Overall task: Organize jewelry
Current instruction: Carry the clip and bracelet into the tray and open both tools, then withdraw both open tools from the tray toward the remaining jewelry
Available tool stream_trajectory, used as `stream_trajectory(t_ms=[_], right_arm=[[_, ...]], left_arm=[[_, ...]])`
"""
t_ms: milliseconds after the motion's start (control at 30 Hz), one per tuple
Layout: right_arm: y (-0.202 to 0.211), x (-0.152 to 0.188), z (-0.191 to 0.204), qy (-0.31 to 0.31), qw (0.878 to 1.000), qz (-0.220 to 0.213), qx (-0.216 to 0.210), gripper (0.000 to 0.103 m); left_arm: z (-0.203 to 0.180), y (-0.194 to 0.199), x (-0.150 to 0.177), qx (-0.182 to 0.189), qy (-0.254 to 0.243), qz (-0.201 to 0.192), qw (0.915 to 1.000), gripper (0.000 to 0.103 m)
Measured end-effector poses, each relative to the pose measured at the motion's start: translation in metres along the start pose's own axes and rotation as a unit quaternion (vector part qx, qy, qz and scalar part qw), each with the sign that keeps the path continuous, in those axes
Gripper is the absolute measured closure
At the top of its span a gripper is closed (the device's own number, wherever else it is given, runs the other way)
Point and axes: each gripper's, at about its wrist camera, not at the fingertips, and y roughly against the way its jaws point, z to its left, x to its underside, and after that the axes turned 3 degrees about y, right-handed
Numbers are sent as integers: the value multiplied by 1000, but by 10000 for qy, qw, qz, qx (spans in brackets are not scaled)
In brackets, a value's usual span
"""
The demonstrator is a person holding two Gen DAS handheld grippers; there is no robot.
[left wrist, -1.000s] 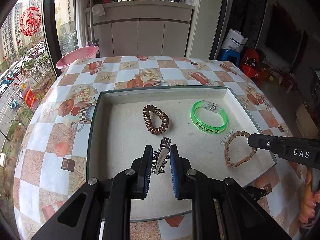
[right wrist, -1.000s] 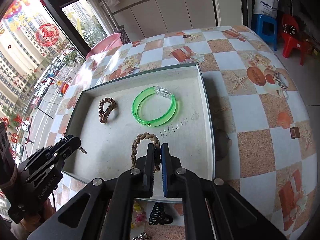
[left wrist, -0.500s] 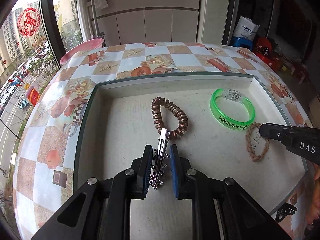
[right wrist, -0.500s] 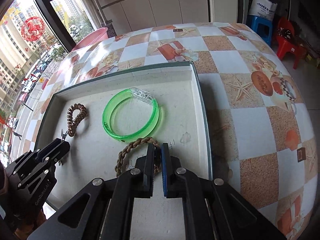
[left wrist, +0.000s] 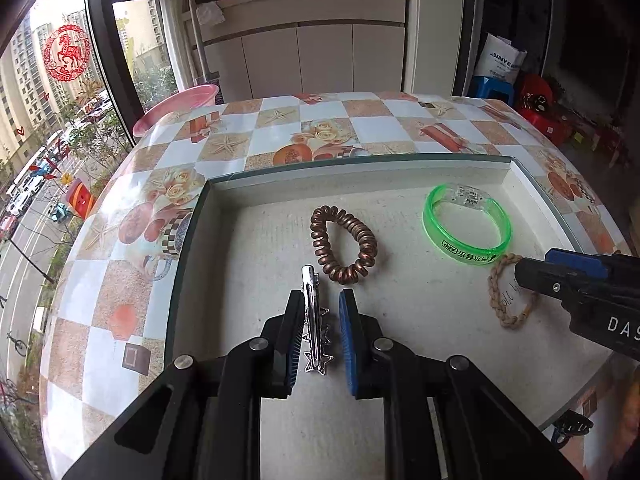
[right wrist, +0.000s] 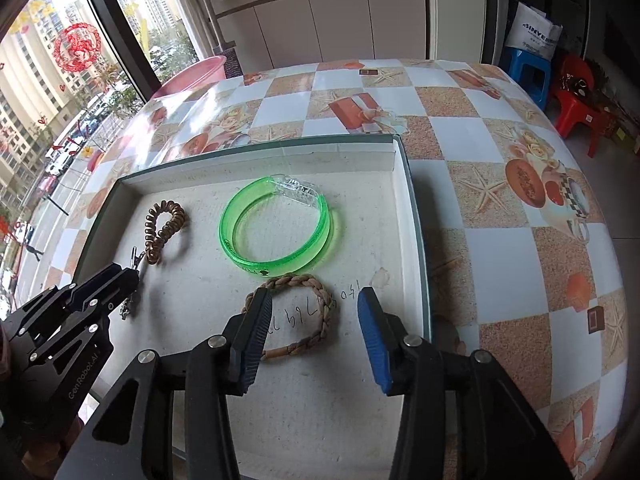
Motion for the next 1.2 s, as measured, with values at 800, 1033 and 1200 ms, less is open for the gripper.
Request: stream_trajectory(t_ms=[800,1033,1200], right_arm=[[79,29,-15,-376,9981,-444,-222,29],[96,40,-16,-377,9979,-473,-222,21],[107,56,-12,-345,9980,-437,-303,15]], left_arm=[[-3,52,12,58,80,-297,9995,0],[-2,72,23,112,77,-278,9995,0],[2,90,40,178,107,-258,9994,0]])
